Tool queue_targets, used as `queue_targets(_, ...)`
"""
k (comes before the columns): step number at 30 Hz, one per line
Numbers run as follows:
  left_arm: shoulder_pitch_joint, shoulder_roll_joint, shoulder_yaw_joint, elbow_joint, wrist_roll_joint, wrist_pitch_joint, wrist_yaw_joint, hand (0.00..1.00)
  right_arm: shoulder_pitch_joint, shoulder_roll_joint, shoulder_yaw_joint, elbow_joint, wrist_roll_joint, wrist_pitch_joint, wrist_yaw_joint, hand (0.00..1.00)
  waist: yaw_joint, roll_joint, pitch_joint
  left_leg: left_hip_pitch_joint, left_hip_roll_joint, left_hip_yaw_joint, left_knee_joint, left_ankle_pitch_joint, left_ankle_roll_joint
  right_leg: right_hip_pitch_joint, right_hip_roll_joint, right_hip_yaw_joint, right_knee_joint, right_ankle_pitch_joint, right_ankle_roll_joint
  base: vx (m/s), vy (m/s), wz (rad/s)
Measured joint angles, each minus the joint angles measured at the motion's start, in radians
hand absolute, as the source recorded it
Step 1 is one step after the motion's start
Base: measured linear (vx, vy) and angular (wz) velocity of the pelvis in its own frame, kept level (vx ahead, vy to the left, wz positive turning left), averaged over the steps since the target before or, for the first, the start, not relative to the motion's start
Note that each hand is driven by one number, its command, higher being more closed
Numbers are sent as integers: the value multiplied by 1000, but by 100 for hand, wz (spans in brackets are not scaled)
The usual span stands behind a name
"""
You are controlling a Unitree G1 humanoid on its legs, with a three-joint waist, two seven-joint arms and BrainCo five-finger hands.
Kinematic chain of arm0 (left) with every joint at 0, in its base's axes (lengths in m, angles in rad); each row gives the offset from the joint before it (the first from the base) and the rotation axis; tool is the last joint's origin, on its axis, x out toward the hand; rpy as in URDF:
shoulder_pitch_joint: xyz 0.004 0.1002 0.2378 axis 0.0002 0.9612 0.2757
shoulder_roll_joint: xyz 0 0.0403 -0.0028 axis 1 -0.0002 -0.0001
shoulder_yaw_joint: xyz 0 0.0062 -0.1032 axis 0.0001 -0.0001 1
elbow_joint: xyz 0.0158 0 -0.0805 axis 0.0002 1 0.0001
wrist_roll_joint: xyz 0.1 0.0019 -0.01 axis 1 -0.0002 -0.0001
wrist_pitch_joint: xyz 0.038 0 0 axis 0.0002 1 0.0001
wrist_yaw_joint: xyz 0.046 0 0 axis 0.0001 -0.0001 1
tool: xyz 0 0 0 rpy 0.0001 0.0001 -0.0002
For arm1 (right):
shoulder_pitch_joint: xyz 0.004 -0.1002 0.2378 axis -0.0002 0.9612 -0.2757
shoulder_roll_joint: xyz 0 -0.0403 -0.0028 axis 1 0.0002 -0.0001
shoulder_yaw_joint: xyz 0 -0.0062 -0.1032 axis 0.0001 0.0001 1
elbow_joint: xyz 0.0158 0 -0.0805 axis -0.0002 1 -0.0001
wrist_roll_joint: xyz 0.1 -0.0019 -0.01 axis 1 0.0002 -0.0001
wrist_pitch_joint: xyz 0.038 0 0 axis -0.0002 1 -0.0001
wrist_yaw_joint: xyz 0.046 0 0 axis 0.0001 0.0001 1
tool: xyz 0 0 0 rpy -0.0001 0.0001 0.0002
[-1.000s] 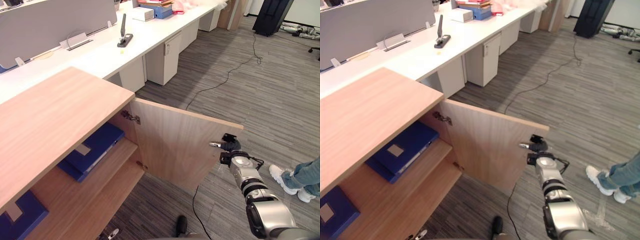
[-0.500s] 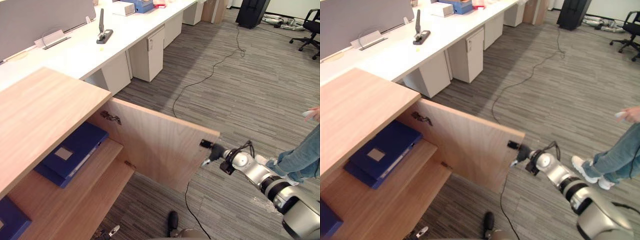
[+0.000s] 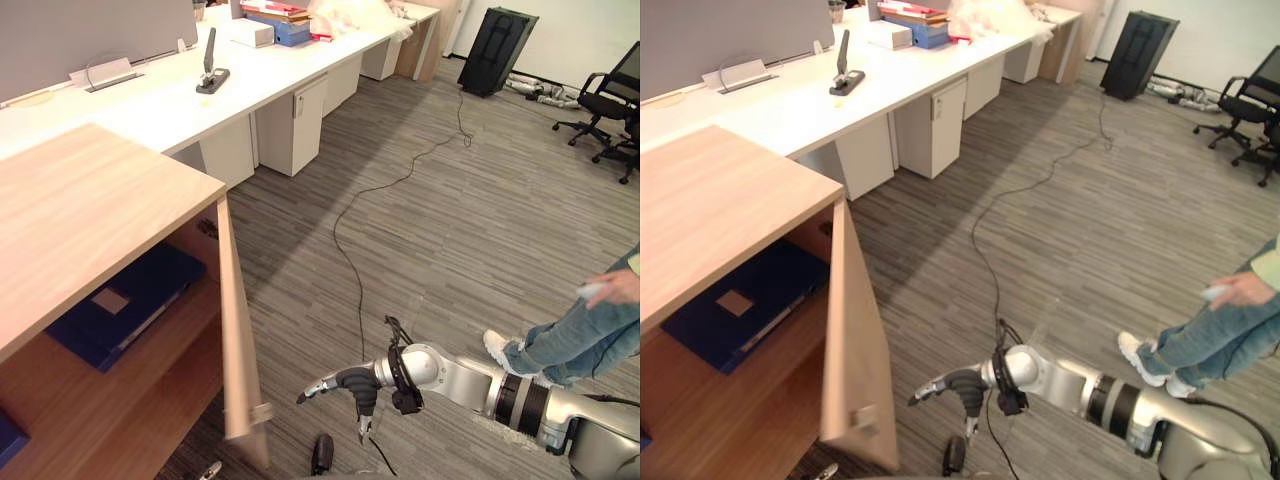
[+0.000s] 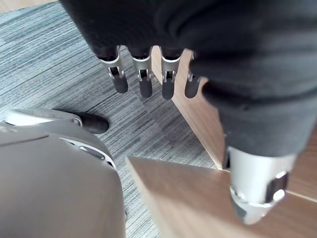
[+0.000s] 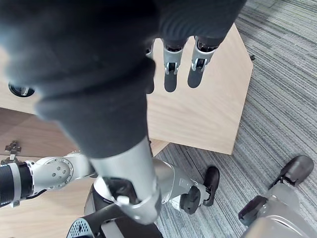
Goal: Walk over to the cabinet, pick up the folder, carry it to the office cabinet, place the folder inside the office cabinet, then close the office cabinet door
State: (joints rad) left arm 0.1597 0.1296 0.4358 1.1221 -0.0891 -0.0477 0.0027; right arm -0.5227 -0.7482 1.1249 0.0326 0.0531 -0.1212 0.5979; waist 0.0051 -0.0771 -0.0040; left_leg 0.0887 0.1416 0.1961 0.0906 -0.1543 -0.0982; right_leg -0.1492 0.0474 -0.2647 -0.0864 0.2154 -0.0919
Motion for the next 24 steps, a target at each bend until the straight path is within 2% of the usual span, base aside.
queue_targets(3,4,25,123,21,-35,2,3,0,-2,-17,12,-3,0,0,25,0,21,-1,0,0,-3,-4,0,1,0,2,-3,-3,0,1,-1,38,30,5)
queue_targets(4,5,26,194,28,-44,2,2,0,-2,-34,22,-2,-1,2,42,0,40,-1,0,0,-6,-16,1,2,1,8,-7,-9,-1,1,0,12,17,18)
queue_targets(6,11,23,250,28,-49,2,2,0,-4,-46,35,-2,-11,2,53,0,52,-4,2,-1,-9,-34,0,6,4,17,-16,-30,-5,-2,4,-8,14,35)
queue_targets(10,38,17,347,27,-50,2,1,0,-2,-38,46,11,-88,1,68,0,95,-40,15,-21,-17,-102,1,11,23,31,-38,-89,-6,-19,26,-32,7,46)
queue_targets(12,51,11,365,27,-41,2,1,0,1,6,39,64,-123,0,65,0,118,-53,17,-31,-16,-122,2,14,26,32,-41,-105,-5,-22,29,-8,2,40)
queue_targets(15,53,-16,361,28,-39,5,1,0,42,161,-28,266,-165,4,32,0,152,-58,23,-52,-17,-164,4,21,22,33,-51,-144,-5,-26,32,26,10,40)
queue_targets(16,51,-31,344,27,-40,6,1,0,63,256,-76,384,-197,8,7,0,166,-50,28,-53,-18,-179,4,22,16,39,-53,-153,-5,-30,30,46,21,25)
queue_targets(17,51,-40,331,27,-41,7,1,0,71,311,-100,449,-216,13,-14,0,173,-44,33,-52,-18,-187,4,22,15,44,-55,-162,-5,-33,29,58,29,39)
queue_targets(19,46,-81,291,25,-51,8,2,0,95,524,-241,733,-297,30,-120,0,182,-15,53,-52,-23,-225,6,24,14,64,-65,-200,-5,-43,31,52,39,48)
queue_targets(21,36,-113,288,20,-76,10,3,0,100,633,-325,893,-350,50,-211,0,196,5,65,-54,-30,-255,10,24,15,77,-76,-228,2,-52,35,60,70,46)
queue_targets(23,28,-133,284,4,-78,9,4,0,121,676,-383,987,-362,58,-276,0,211,34,83,-54,-38,-285,26,20,24,73,-106,-259,75,-93,47,74,123,62)
queue_targets(24,29,-136,271,6,-78,9,4,0,145,694,-414,1034,-375,63,-311,0,206,50,86,-66,-55,-328,48,20,32,36,-165,-293,220,-164,65,77,160,101)
